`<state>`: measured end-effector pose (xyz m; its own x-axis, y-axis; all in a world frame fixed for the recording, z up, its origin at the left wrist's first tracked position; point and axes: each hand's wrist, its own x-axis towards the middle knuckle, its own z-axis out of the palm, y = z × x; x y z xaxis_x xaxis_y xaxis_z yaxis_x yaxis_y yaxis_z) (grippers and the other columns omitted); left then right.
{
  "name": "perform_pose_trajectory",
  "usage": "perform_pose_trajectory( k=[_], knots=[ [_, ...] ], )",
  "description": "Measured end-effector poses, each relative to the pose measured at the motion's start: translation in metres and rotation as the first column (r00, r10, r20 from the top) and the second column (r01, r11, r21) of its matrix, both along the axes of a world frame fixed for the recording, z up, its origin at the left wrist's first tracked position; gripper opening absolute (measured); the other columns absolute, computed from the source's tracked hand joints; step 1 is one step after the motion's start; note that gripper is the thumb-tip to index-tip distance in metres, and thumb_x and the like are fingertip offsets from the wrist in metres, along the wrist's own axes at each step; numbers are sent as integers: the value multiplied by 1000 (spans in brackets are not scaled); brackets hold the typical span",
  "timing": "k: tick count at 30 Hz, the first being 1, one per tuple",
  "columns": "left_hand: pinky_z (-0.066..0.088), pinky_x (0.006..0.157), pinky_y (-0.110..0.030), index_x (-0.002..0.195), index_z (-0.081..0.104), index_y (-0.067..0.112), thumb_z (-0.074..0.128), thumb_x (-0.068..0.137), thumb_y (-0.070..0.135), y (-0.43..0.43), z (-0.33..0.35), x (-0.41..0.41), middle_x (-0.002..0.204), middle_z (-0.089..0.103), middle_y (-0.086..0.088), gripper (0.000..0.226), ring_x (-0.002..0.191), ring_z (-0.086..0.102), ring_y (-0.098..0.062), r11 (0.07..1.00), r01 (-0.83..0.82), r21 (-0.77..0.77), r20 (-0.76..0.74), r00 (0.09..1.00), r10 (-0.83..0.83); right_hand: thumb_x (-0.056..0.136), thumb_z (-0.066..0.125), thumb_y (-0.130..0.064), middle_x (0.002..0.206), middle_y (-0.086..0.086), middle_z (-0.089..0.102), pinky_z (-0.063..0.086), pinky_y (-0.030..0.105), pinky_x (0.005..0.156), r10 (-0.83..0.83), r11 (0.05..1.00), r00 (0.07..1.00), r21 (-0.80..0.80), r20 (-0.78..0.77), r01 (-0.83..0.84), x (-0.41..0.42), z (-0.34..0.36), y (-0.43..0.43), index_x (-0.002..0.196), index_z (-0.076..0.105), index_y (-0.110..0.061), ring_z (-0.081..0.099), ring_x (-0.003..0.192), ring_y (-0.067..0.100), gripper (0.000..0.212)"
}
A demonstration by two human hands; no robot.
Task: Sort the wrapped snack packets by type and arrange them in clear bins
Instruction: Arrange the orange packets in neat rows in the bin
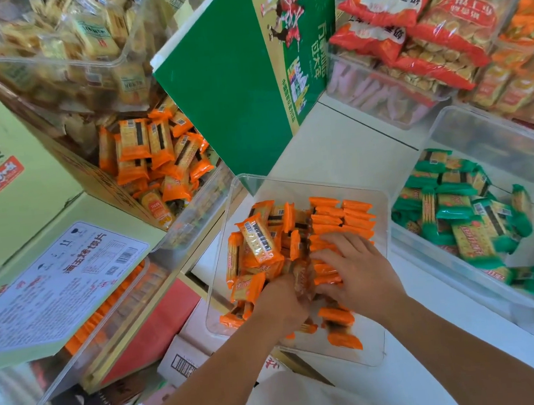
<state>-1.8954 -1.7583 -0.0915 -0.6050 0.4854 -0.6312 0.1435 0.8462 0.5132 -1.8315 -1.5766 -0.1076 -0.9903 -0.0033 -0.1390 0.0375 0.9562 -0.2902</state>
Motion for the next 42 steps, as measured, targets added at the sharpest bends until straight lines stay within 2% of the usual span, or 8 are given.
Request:
perform_pose_trajectory(
  k=[6,9,12,16,21,30,36,42],
  knots=[
    [52,98,-43,129,55,29,49,80,62,1,-1,-1,122,67,-1,58,109,62,-24,998,-63,4,239,969,61,81,69,-65,149,-8,44,40,47,113,-13,1000,1000,-2,15,13,-2,0,1,131,57,-41,39,140,23,57],
    [51,101,-42,124,56,28,62,83,52,1,-1,1,119,63,5,49,110,59,-19,989,-135,66,226,967,117,82,68,-64,149,-7,44,40,46,113,-15,1000,1000,-6,13,16,-1,0,0,131,57,-41,40,140,23,56],
    [51,104,-43,137,49,34,64,77,64,2,-6,2,127,64,6,69,115,60,-22,987,-154,52,183,973,142,82,68,-64,149,-6,45,41,47,113,-12,1000,1000,-13,5,12,1,0,2,132,57,-41,40,140,24,56],
    [48,107,-42,151,33,36,58,95,48,2,-7,3,136,60,2,62,122,58,-24,995,-89,52,197,977,77,82,69,-64,150,-8,43,41,47,113,-13,1000,999,-13,35,14,0,2,2,134,56,-43,38,142,23,58],
    [39,108,-29,147,46,31,49,104,24,-1,-16,-12,143,58,-1,44,132,52,-24,984,-128,127,164,981,107,84,66,-63,148,-9,45,43,44,110,-44,998,999,-37,23,45,0,3,0,133,56,-41,41,140,22,54],
    [35,118,-39,161,14,40,35,108,46,9,-30,-12,158,44,-1,57,142,45,-28,983,-132,126,184,977,108,70,84,-48,142,-3,50,52,46,100,-36,997,999,-73,-14,35,4,0,1,95,64,-35,49,133,27,34],
    [34,105,-33,157,34,27,38,102,65,15,-26,-17,155,46,-4,66,140,45,-29,932,-362,32,355,875,328,74,83,-50,141,-4,52,53,44,97,-61,994,998,-86,-13,60,4,1,0,76,59,-32,50,133,26,30],
    [34,99,-29,154,39,24,44,107,34,14,-22,-12,152,46,-3,48,130,46,-24,923,-383,10,419,840,344,74,80,-52,142,-5,51,52,43,99,-71,993,997,-99,-39,66,3,3,-1,79,58,-34,48,134,24,29]
  ],
)
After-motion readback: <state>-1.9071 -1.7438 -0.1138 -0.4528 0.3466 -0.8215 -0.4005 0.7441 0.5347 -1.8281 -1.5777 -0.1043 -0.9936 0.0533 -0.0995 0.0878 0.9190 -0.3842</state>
